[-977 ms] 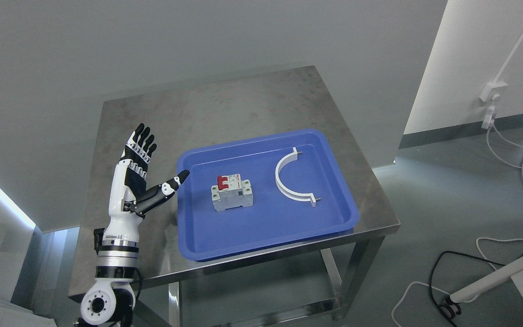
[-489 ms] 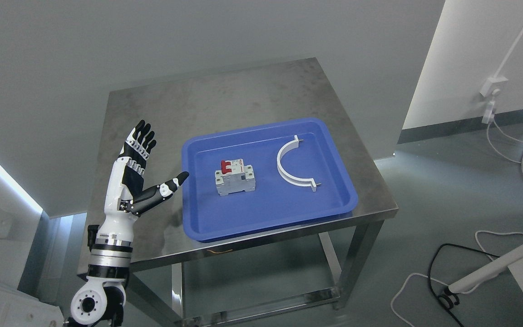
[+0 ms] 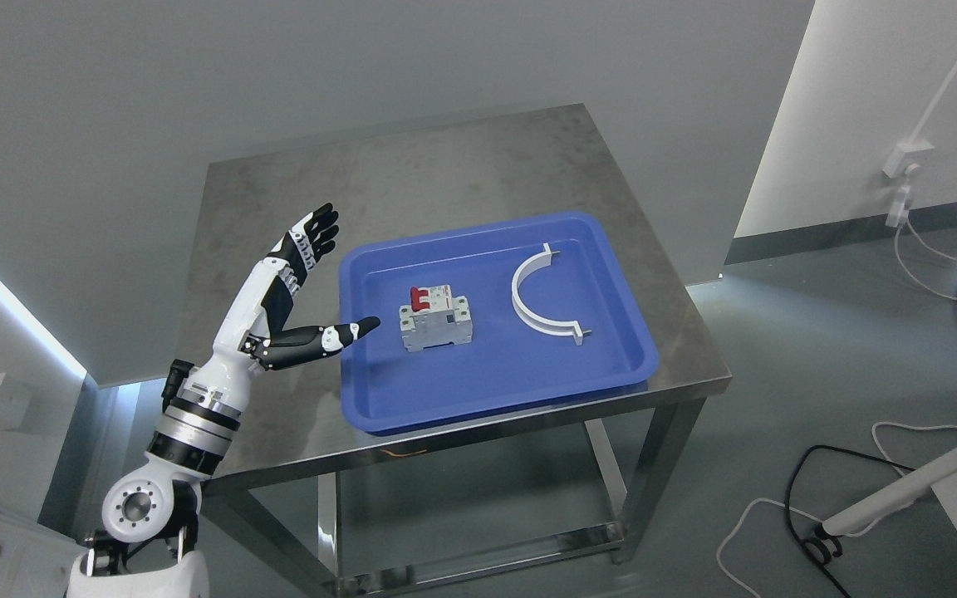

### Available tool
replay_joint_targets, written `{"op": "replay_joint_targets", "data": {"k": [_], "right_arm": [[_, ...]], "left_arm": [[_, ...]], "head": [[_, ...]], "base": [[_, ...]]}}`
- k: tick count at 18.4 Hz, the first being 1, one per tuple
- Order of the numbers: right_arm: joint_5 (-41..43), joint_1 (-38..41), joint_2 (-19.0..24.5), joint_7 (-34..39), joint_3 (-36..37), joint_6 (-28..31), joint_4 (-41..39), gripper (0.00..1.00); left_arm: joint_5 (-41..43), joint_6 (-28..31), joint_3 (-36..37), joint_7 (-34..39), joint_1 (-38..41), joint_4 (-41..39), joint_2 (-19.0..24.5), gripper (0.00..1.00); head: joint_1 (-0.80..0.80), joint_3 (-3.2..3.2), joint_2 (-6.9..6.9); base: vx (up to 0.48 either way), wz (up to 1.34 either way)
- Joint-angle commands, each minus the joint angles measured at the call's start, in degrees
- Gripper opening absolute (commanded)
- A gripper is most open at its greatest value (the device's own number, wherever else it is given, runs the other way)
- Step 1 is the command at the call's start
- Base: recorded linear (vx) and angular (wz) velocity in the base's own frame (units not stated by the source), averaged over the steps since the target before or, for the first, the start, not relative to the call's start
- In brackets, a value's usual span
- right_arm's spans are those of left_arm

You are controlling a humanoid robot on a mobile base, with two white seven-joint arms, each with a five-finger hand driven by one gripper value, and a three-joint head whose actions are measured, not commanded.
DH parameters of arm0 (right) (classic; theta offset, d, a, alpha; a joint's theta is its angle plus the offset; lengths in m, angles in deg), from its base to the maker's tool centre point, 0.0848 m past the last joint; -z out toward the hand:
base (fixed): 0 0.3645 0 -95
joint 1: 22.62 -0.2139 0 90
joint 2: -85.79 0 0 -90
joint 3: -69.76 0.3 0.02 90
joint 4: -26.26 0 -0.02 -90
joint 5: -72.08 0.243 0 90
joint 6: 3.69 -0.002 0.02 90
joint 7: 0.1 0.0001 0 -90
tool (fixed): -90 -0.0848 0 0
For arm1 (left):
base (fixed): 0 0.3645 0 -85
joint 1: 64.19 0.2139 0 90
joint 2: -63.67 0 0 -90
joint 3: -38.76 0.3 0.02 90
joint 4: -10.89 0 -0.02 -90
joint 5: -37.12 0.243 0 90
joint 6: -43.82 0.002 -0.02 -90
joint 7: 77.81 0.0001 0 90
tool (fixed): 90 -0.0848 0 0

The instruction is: Place circuit breaker on shelf

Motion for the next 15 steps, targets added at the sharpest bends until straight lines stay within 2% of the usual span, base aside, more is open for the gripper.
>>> {"op": "replay_joint_targets", "data": {"k": [1,4,9,15], "right_arm": [[0.0,1.05,-1.0,0.16,0.01,-2.43,0.0,1.0],[0.0,1.05,-1.0,0.07,0.01,-2.43,0.0,1.0],[0.0,1.05,-1.0,0.16,0.01,-2.43,0.0,1.0],[0.0,1.05,-1.0,0.07,0.01,-2.43,0.0,1.0]], "left_arm": [[-0.65,-3.16,-6.43,6.08,1.66,0.74,-4.31,1.0],[-0.65,-4.49,-5.13,23.91,2.53,0.56,-4.31,1.0],[-0.65,-12.66,4.02,23.17,12.55,-0.76,-4.31,1.0],[-0.65,-12.06,3.32,23.34,12.29,-0.84,-4.31,1.0]], "head": [[0.0,0.0,0.0],[0.0,0.0,0.0],[0.0,0.0,0.0],[0.0,0.0,0.0]], "base": [[0.0,-0.02],[0.0,-0.01],[0.0,0.0],[0.0,0.0]]}}
